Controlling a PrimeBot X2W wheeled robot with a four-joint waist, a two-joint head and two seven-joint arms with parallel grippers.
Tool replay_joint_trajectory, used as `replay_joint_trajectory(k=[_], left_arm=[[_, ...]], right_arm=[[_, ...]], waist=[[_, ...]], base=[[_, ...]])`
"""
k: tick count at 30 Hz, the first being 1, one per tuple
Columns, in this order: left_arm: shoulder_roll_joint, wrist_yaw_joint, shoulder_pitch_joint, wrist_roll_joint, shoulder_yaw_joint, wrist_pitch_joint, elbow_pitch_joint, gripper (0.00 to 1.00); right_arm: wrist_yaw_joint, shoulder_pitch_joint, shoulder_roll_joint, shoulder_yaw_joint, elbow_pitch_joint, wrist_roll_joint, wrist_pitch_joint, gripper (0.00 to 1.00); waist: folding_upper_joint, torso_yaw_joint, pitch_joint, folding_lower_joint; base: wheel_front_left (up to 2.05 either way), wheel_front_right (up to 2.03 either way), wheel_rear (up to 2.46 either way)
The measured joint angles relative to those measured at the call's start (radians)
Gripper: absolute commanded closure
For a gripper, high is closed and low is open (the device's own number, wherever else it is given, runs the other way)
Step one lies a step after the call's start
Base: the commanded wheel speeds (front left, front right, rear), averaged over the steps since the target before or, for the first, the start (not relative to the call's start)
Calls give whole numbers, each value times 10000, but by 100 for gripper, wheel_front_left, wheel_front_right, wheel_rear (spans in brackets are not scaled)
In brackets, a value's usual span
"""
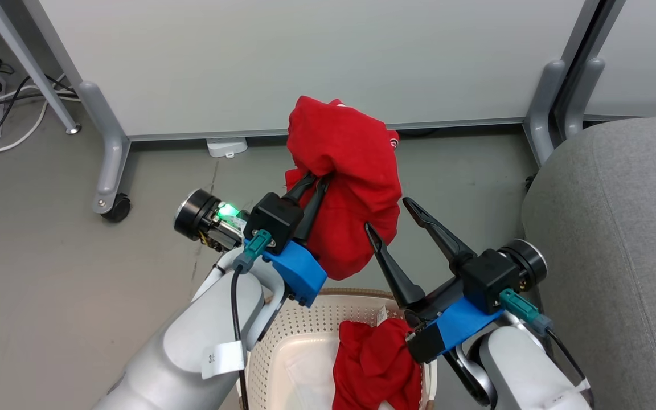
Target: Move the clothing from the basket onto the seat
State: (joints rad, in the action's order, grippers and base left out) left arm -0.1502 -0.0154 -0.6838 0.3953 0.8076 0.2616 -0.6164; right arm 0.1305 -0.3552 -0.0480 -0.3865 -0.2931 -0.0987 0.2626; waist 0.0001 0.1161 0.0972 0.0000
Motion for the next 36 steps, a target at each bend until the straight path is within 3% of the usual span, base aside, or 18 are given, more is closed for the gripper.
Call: replay_joint_trajectory(k=[17,18,19,20,36], left_arm=[[345,75,-298,-232,219,0,280,100],[353,81,-299,-259,222,0,288,100],[362,84,-299,-259,228,0,291,100],[370,86,-299,-259,230,0,297,100],[374,163,-293,-288,203,0,274,100]], right_arm=[[0,-1313,-2,-255,-1599,-190,-2,0],[0,-1337,-2,-272,-1630,-222,-2,59],[0,-1343,-2,-301,-1678,-282,-2,67],[0,-1345,-2,-328,-1714,-332,-2,100],[0,-1379,-2,-374,-1797,-529,-2,100]], waist=[[0,342,407,0],[0,341,405,0],[0,339,402,0],[0,336,398,0],[0,297,162,0]], base=[[0,0,0],[0,0,0],[0,0,0],[0,0,0],[0,0,0]])
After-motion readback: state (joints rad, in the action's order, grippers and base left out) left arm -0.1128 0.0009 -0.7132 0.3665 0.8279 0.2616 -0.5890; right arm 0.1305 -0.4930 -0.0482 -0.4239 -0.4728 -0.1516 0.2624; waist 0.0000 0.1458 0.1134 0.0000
